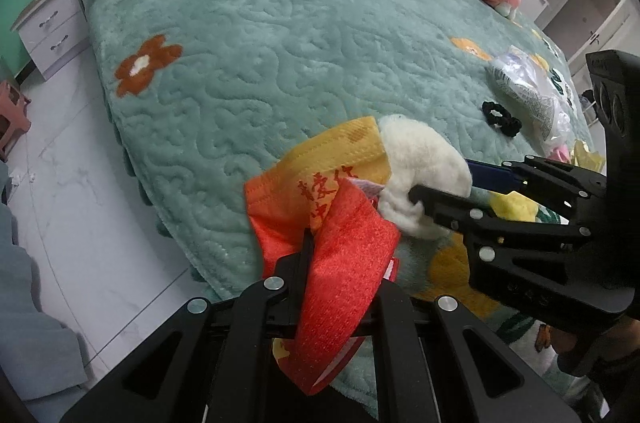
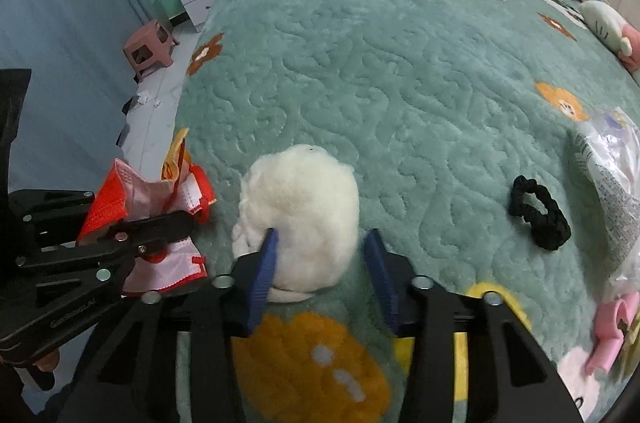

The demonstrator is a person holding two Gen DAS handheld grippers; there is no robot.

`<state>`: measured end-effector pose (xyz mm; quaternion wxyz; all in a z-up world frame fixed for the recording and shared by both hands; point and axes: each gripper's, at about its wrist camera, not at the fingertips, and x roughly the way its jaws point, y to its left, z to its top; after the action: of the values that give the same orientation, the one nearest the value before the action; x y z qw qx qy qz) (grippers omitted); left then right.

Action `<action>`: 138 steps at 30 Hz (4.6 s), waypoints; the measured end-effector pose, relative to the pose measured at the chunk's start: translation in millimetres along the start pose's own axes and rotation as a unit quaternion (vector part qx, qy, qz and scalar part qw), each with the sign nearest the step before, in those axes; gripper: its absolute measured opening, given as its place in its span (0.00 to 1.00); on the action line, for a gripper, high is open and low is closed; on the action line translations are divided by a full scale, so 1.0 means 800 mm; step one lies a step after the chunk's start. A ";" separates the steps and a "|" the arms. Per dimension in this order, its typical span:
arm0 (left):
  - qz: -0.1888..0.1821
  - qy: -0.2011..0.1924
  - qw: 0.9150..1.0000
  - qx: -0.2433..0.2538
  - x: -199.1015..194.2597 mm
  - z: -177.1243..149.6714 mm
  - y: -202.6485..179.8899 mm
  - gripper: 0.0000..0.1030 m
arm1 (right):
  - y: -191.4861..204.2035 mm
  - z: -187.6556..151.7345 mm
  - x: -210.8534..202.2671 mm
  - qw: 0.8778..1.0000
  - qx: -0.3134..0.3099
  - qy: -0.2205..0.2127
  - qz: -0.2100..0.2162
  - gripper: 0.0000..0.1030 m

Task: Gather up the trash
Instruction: 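Grasp the white cotton ball with the right gripper while the left gripper holds the mask, then carry the red mask and white cotton ball to the orange bin, then open the left gripper to drop the red mask into the bin, then open the right gripper to drop the cotton ball into the bin, then move both open grippers back over the bed toward the remaining trash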

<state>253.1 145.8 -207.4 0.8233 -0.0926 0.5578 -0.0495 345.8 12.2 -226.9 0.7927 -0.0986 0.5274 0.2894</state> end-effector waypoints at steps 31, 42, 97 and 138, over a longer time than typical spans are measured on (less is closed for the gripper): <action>-0.069 -0.072 0.970 0.221 -0.130 -0.069 -0.281 0.08 | -0.084 -0.216 -0.320 0.972 0.159 -0.161 -0.066 0.09; -0.157 -0.032 0.896 0.415 -0.120 -0.164 -0.508 0.08 | -0.173 -0.442 -0.435 0.904 0.335 -0.205 -0.168 0.09; -0.137 0.166 0.785 0.581 0.101 -0.354 -0.762 0.70 | -0.338 -0.817 -0.378 0.759 0.604 -0.080 -0.230 0.42; -0.173 -0.025 0.879 0.444 -0.081 -0.210 -0.595 0.79 | -0.202 -0.561 -0.493 0.844 0.428 -0.214 -0.244 0.58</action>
<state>83.2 -324.5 -110.6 0.7701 0.1863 0.4315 -0.4314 -21.4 -466.3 -89.0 0.8944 0.1889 0.3750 -0.1539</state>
